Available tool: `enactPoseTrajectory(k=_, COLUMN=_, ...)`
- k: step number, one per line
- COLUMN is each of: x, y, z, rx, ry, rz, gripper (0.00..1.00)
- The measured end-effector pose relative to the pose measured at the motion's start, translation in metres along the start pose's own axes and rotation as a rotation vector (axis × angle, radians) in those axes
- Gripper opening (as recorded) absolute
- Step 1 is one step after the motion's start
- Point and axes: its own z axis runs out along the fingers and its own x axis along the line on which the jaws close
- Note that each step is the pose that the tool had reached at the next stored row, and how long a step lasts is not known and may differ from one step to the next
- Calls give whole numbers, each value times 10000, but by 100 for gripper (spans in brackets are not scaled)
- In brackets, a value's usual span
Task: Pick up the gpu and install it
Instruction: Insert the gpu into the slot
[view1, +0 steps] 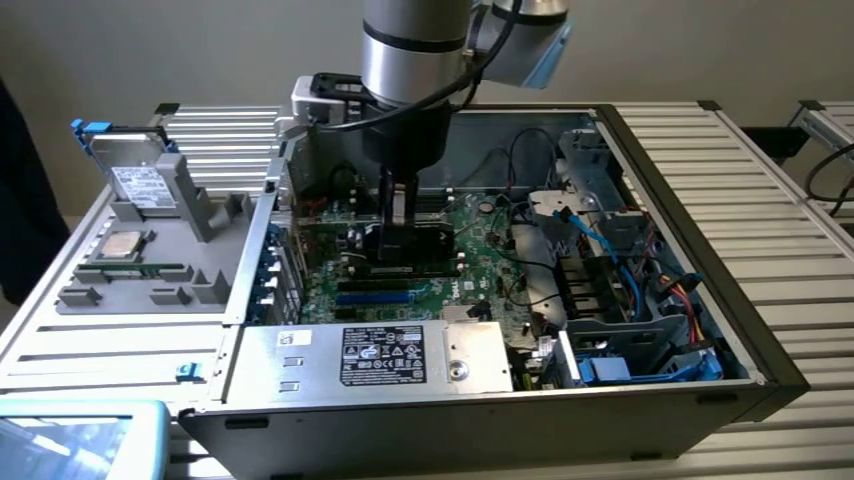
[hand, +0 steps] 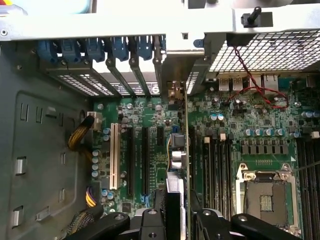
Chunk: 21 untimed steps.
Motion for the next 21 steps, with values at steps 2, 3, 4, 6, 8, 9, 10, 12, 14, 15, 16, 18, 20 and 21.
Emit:
enactPoseTrajectory(k=2, x=24, y=-2, z=37, rx=-1, ry=-42, rz=-5, gripper=29)
enactPoseTrajectory(k=3, x=37, y=-3, z=56, rx=-2, ry=-60, rz=-7, gripper=29)
enactPoseTrajectory(k=4, x=48, y=-4, z=74, rx=-2, ry=-78, rz=-9, gripper=29)
enactPoseTrajectory(k=6, x=67, y=-5, z=112, rx=-2, ry=-115, rz=-13, gripper=29)
enactPoseTrajectory(k=8, x=81, y=-7, z=148, rx=-4, ry=-148, rz=-16, gripper=29)
enactPoseTrajectory(k=9, x=85, y=-7, z=166, rx=-4, ry=-172, rz=-18, gripper=29)
enactPoseTrajectory(k=10, x=89, y=-7, z=181, rx=-5, ry=-198, rz=-21, gripper=29)
enactPoseTrajectory(k=12, x=93, y=-8, z=210, rx=-7, ry=-264, rz=-29, gripper=29)
enactPoseTrajectory(k=14, x=98, y=-8, z=240, rx=-9, ry=-322, rz=-35, gripper=29)
enactPoseTrajectory(k=15, x=101, y=-7, z=254, rx=-9, ry=-349, rz=-38, gripper=29)
enactPoseTrajectory(k=16, x=102, y=-7, z=268, rx=-10, ry=-379, rz=-41, gripper=29)
enactPoseTrajectory(k=18, x=103, y=-8, z=290, rx=-10, ry=-415, rz=-45, gripper=29)
enactPoseTrajectory(k=20, x=104, y=-8, z=289, rx=-11, ry=-415, rz=-45, gripper=29)
enactPoseTrajectory(k=21, x=104, y=-9, z=289, rx=-11, ry=-415, rz=-46, gripper=29)
